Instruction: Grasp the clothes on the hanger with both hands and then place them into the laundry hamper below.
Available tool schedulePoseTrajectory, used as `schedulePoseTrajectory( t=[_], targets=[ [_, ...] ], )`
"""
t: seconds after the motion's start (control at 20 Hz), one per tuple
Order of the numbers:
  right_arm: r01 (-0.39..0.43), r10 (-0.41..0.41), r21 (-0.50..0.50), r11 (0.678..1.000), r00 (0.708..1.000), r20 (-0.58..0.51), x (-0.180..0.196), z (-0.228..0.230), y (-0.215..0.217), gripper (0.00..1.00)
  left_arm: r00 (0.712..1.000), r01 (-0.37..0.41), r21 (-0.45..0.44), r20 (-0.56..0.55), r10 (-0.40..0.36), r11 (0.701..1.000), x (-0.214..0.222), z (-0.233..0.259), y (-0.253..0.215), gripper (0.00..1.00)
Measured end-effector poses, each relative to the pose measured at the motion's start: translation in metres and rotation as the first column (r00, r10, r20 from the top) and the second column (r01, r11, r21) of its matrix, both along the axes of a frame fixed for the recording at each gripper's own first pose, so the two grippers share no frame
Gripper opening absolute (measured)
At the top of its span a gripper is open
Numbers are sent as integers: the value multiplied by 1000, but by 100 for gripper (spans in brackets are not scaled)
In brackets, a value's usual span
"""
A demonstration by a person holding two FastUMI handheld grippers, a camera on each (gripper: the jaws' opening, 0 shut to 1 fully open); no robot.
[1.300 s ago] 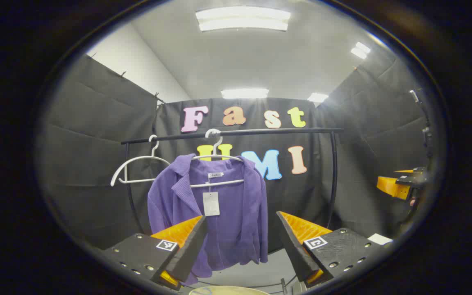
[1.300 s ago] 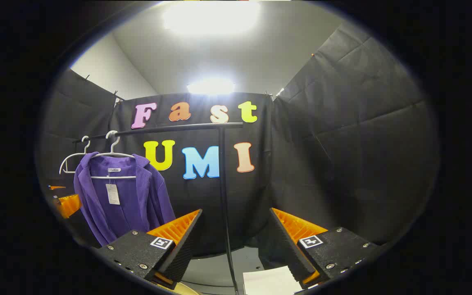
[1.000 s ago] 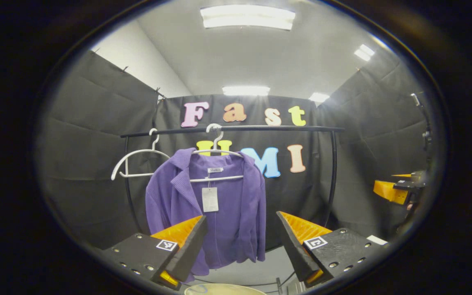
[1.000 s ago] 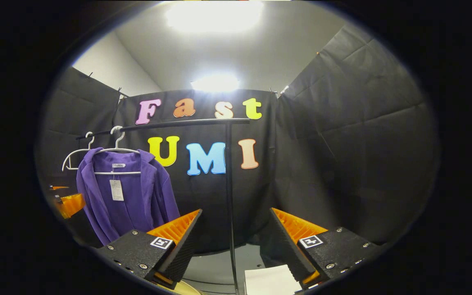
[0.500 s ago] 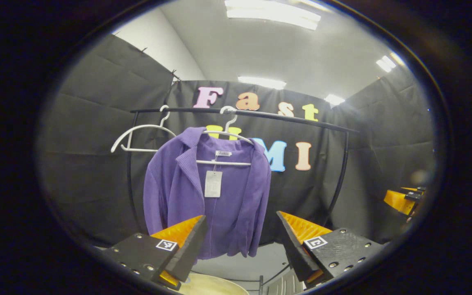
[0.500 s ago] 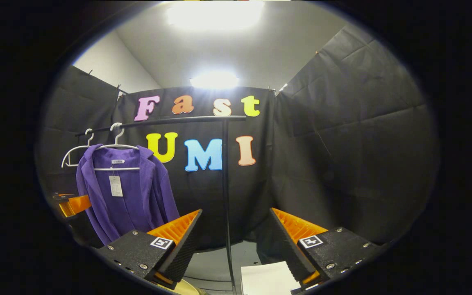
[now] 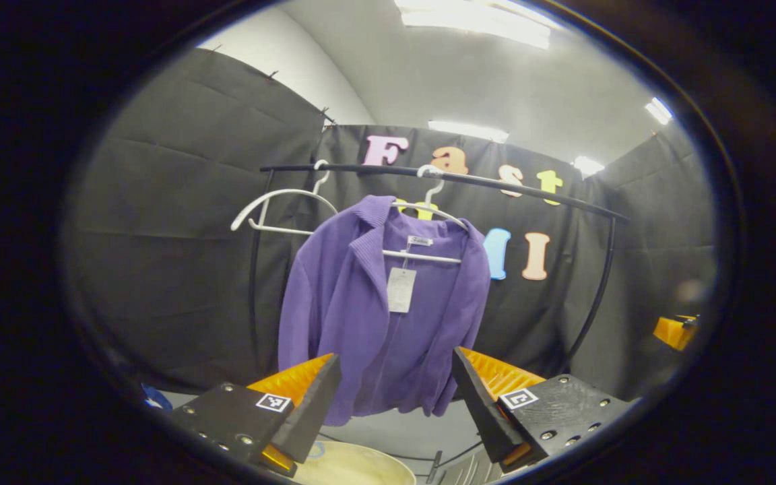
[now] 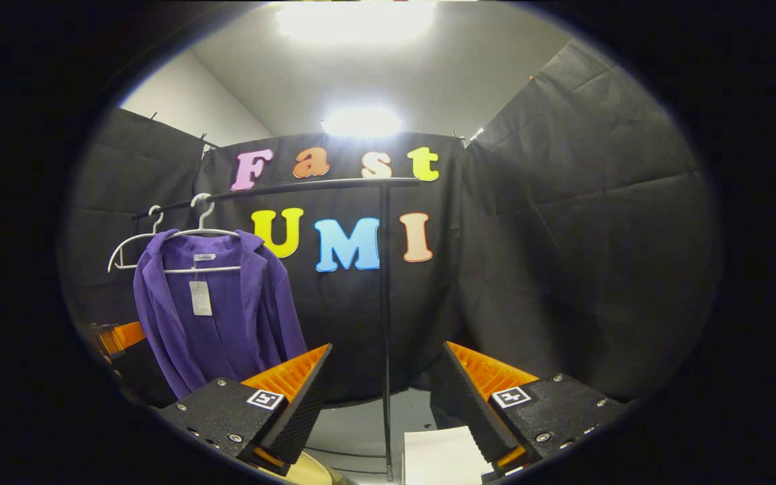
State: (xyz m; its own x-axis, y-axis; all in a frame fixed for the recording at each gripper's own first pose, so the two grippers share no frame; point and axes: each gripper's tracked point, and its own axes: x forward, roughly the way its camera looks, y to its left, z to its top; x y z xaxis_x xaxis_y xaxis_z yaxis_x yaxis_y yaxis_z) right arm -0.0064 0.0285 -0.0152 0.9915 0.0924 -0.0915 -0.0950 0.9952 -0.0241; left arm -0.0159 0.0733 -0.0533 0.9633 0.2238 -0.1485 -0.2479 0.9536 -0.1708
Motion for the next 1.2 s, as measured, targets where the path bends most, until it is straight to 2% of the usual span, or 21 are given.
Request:
schedulePoseTrajectory(
  t=[0.05, 0.1, 0.15, 0.2, 0.25, 0.3, 0.45, 0.5, 0.55, 0.6, 0.65, 0.7, 0.75, 0.9, 0.95, 1.0, 1.05, 1.1, 1.2],
  targets=[
    [-27, 27, 7, 1000, 1000, 4, 4, 5, 12, 96, 1000, -13, 7, 7, 13, 1000, -3, 3, 7, 96],
    [-58, 58, 13, 998, 998, 14, 8, 11, 25, 96, 1000, -23, 14, 12, 23, 1000, -8, 5, 13, 100],
    [-89, 88, 16, 996, 996, 29, 13, 18, 39, 96, 999, -32, 22, 16, 31, 999, -12, 8, 18, 96],
    [-119, 118, 16, 993, 992, 41, 18, 25, 53, 96, 999, -41, 30, 19, 41, 999, -15, 11, 23, 100],
    [-152, 151, 15, 988, 987, 48, 24, 31, 68, 96, 999, -46, 32, 22, 45, 998, -16, 15, 28, 96],
    [-187, 186, 19, 982, 982, 45, 30, 33, 85, 96, 999, -45, 27, 26, 44, 999, -16, 18, 31, 100],
    [-283, 282, 38, 958, 959, 40, 45, 43, 128, 96, 998, -47, 14, 43, 47, 999, -5, 31, 37, 100],
    [-302, 300, 38, 953, 953, 43, 52, 47, 137, 96, 998, -49, 7, 48, 48, 999, 1, 36, 39, 94],
    [-316, 315, 38, 948, 948, 46, 60, 49, 146, 96, 997, -50, -9, 51, 50, 999, 10, 39, 40, 87],
    [-332, 330, 37, 943, 943, 50, 67, 51, 154, 96, 997, -54, -32, 50, 56, 998, 19, 41, 41, 100],
    [-347, 345, 38, 937, 937, 47, 76, 50, 163, 96, 997, -60, -54, 46, 62, 997, 31, 42, 43, 100],
    [-364, 362, 43, 931, 931, 39, 88, 47, 177, 96, 997, -65, -71, 44, 69, 995, 42, 42, 45, 95],
    [-382, 381, 51, 923, 924, 32, 100, 44, 189, 96, 996, -76, -79, 44, 80, 994, 54, 45, 48, 100],
    [-424, 425, 74, 903, 905, 4, 134, 33, 220, 96, 991, -122, -74, 40, 125, 990, 81, 51, 59, 100],
    [-437, 439, 82, 896, 899, -1, 143, 30, 229, 96, 990, -134, -69, 37, 136, 989, 91, 52, 62, 95],
    [-446, 448, 90, 890, 894, -2, 155, 27, 237, 96, 989, -141, -62, 34, 144, 988, 102, 52, 63, 100],
    [-454, 456, 96, 886, 890, -4, 165, 24, 243, 96, 988, -150, -52, 32, 151, 987, 114, 53, 65, 100],
    [-461, 463, 99, 882, 886, -6, 175, 20, 250, 96, 987, -156, -42, 26, 157, 987, 125, 51, 65, 95],
    [-472, 475, 106, 875, 880, -9, 195, 13, 261, 96, 984, -176, -18, 21, 177, 984, 145, 50, 69, 95]
  ],
)
